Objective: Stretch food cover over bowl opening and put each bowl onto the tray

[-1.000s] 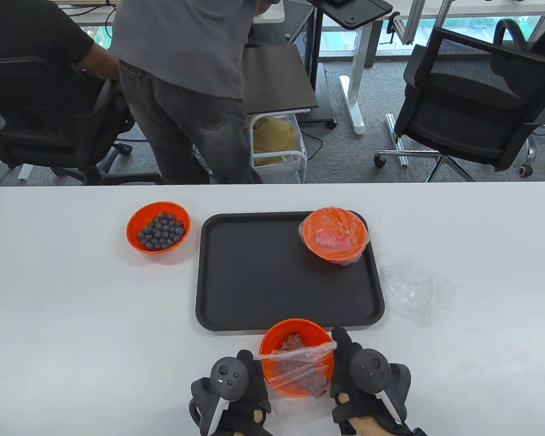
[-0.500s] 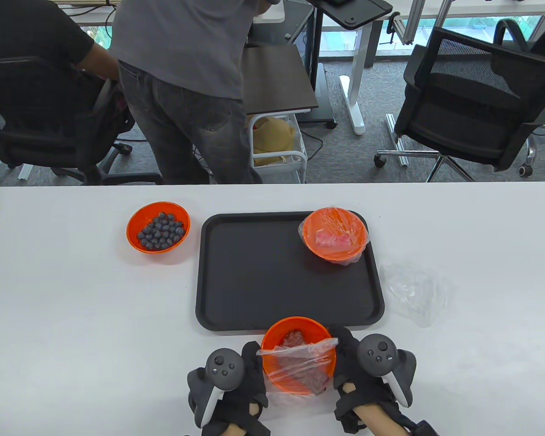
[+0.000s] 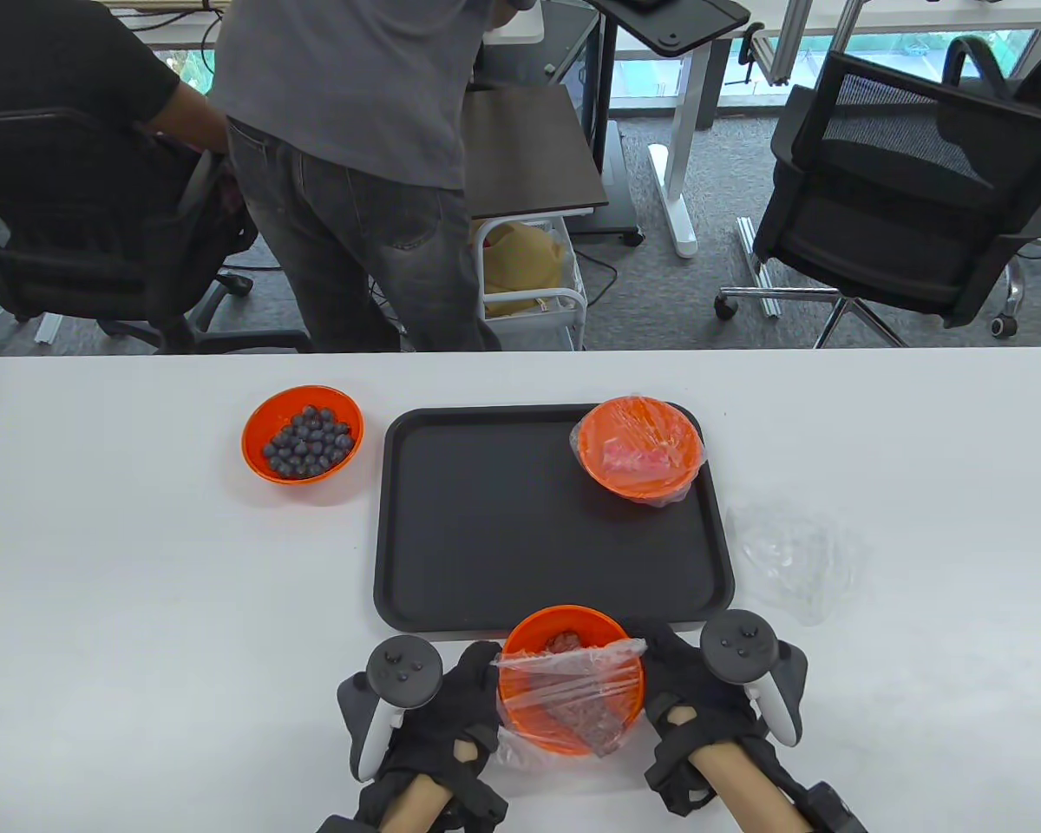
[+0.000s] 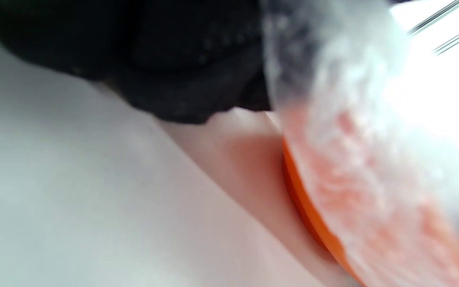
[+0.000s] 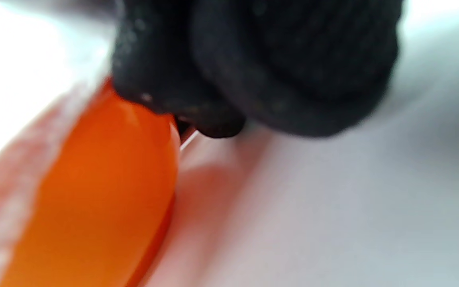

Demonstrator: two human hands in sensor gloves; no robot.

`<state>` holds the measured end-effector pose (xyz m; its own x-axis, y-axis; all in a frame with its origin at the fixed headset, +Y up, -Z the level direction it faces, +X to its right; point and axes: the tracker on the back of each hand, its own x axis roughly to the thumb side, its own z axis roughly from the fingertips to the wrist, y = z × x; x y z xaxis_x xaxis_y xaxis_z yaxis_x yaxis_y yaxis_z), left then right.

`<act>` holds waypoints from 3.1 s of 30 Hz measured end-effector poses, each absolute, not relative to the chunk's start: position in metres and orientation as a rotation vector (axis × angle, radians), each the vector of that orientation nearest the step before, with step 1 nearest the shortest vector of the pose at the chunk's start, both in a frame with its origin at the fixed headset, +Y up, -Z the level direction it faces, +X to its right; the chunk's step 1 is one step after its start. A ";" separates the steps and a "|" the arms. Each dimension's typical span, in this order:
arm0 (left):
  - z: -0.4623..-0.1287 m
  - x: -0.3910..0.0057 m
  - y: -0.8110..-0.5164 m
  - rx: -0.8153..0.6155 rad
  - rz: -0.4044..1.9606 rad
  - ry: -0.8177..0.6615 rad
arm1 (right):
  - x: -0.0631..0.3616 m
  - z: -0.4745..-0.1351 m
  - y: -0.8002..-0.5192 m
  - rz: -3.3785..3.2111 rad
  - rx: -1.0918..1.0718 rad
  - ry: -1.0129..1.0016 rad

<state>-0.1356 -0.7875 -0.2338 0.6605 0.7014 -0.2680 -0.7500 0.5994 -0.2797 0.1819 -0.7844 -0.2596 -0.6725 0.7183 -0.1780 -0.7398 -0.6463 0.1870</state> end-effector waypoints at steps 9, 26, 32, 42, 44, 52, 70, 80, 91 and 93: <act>-0.232 -0.133 -0.786 -0.365 0.796 0.077 | 0.186 -0.267 -0.790 2.174 -0.046 0.401; -0.250 -0.136 -0.790 -0.550 0.857 0.051 | 0.184 -0.279 -0.797 2.114 0.005 0.568; -0.260 -0.137 -0.793 -0.648 0.903 0.047 | 0.186 -0.282 -0.799 2.094 -0.028 0.573; -0.265 -0.137 -0.789 -0.650 0.857 0.070 | 0.187 -0.286 -0.796 2.153 -0.091 0.577; -0.266 -0.137 -0.789 -0.651 0.850 0.079 | 0.186 -0.286 -0.795 2.162 -0.102 0.575; -0.270 -0.139 -0.792 -0.648 0.860 0.131 | 0.185 -0.286 -0.794 2.205 -0.181 0.527; -0.272 -0.134 -0.790 -0.545 0.804 0.222 | 0.181 -0.287 -0.793 2.270 -0.228 0.499; -0.268 -0.132 -0.790 -0.475 0.771 0.252 | 0.178 -0.285 -0.792 2.347 -0.278 0.423; -0.267 -0.137 -0.791 -0.493 0.791 0.190 | 0.191 -0.278 -0.793 2.276 -0.291 0.529; -0.266 -0.138 -0.792 -0.501 0.805 0.188 | 0.193 -0.278 -0.793 2.249 -0.289 0.573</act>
